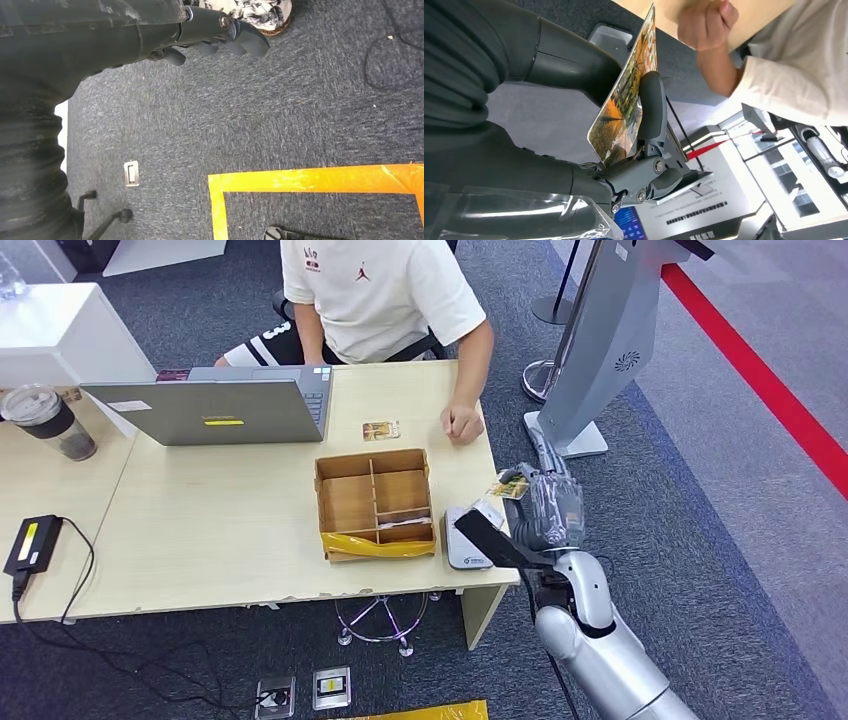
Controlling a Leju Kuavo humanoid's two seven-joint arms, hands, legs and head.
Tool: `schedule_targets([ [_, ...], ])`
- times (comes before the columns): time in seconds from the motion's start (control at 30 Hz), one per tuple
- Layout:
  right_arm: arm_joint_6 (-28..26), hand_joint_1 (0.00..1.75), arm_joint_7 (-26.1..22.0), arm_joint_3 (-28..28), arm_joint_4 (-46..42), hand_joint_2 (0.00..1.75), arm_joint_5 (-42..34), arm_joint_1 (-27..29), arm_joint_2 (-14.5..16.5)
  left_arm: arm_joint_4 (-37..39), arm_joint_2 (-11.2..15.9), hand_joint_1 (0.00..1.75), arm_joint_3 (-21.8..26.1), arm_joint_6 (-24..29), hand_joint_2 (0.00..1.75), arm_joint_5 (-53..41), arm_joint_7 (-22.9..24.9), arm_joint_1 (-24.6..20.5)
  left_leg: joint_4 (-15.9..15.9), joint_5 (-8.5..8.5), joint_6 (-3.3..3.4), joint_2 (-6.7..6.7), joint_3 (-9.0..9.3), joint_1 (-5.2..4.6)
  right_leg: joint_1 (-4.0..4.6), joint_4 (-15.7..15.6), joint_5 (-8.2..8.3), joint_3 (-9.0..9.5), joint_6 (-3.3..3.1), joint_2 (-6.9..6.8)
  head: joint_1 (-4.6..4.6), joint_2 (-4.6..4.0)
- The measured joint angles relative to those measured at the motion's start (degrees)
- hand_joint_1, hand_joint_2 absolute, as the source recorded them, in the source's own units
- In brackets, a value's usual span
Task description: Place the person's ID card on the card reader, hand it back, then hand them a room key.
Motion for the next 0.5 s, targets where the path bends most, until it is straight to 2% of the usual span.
schedule_targets([
  [0.2, -0.3, 1.75, -2.0, 0.4, 4.0, 1.75, -1.3, 0.2, 0.6, 0.0, 0.1, 0.0, 0.0, 0.2, 1.75, 0.7, 0.6, 0.0, 0.0, 0.0, 0.0, -0.01, -0.01, 0.0, 0.0, 0.0, 0.0, 0.01, 0.0, -0.01, 0.01, 0.0],
  [0.5, -1.0, 1.75, -4.4, 2.2, 10.3, 1.75, -3.2, -0.5, 3.8, 0.0, 0.1, 0.0, 0.0, 0.5, 1.75, 0.5, 0.8, 0.0, 0.0, 0.0, 0.0, -0.01, -0.02, 0.01, 0.01, 0.0, 0.0, 0.01, 0.0, -0.01, 0.0, 0.0],
])
